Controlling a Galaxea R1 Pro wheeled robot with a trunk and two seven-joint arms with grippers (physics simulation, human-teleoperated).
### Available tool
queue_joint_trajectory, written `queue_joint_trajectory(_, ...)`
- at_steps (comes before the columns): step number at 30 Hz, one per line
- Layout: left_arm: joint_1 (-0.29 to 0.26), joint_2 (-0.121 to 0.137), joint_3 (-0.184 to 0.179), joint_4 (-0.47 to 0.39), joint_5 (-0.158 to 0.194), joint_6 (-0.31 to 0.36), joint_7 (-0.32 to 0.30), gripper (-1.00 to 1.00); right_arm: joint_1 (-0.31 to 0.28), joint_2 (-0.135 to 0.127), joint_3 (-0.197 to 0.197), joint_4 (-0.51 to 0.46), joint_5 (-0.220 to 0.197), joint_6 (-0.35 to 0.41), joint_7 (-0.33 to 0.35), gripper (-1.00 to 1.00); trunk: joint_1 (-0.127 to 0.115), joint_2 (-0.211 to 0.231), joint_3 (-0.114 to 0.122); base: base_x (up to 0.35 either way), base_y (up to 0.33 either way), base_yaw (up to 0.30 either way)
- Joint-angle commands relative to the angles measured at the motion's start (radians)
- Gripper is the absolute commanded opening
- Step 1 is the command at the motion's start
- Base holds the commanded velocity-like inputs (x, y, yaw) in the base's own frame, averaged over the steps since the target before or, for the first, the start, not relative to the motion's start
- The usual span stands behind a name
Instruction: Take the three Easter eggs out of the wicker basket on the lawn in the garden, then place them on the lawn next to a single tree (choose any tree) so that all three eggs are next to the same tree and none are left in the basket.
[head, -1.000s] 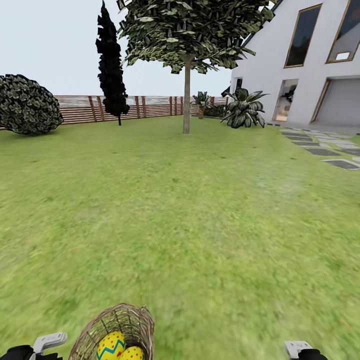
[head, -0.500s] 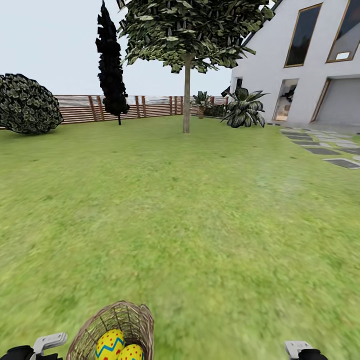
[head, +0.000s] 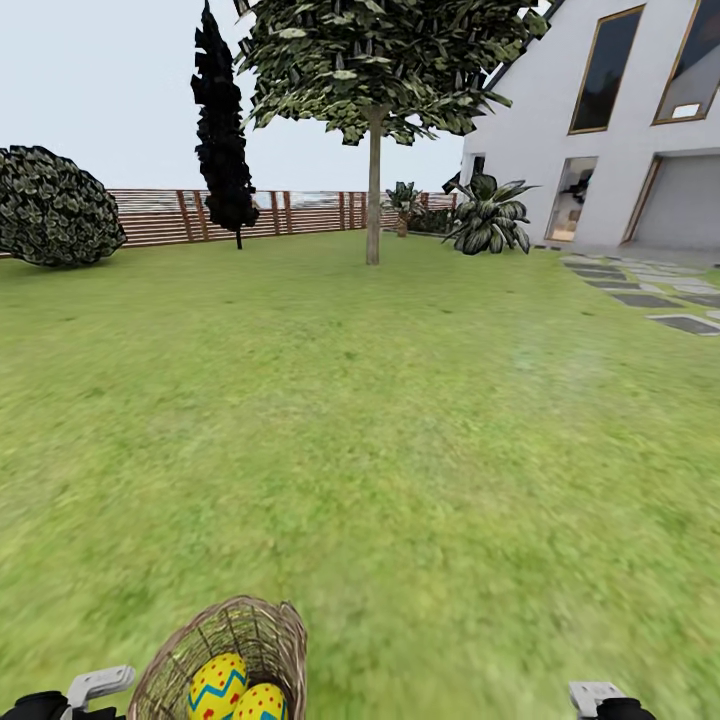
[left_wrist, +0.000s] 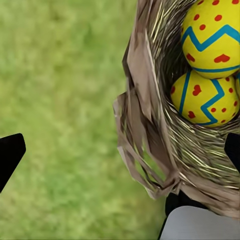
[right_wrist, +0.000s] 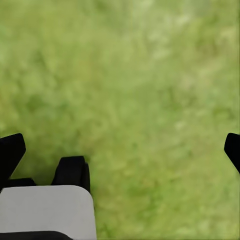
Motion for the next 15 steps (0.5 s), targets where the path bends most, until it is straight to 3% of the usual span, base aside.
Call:
queue_joint_trajectory(1, 0.0, -0.001, 0.002, -0.001, 0.004, 0.005, -0.002, 1.0, -0.001, -0.001, 0.001, -0.001, -0.006, 0.005, 0.0, 1.0, 0.004, -0.008, -0.004, 0.0, 0.0, 0.0)
queue_joint_trajectory(15, 0.0, -0.002, 0.001, 0.0, 0.004, 0.005, -0.001, 1.0, 0.0, -0.002, -0.001, -0.001, -0.006, 0.008, 0.003, 1.0, 0.058, -0.106, -0.048, 0.0, 0.0, 0.0)
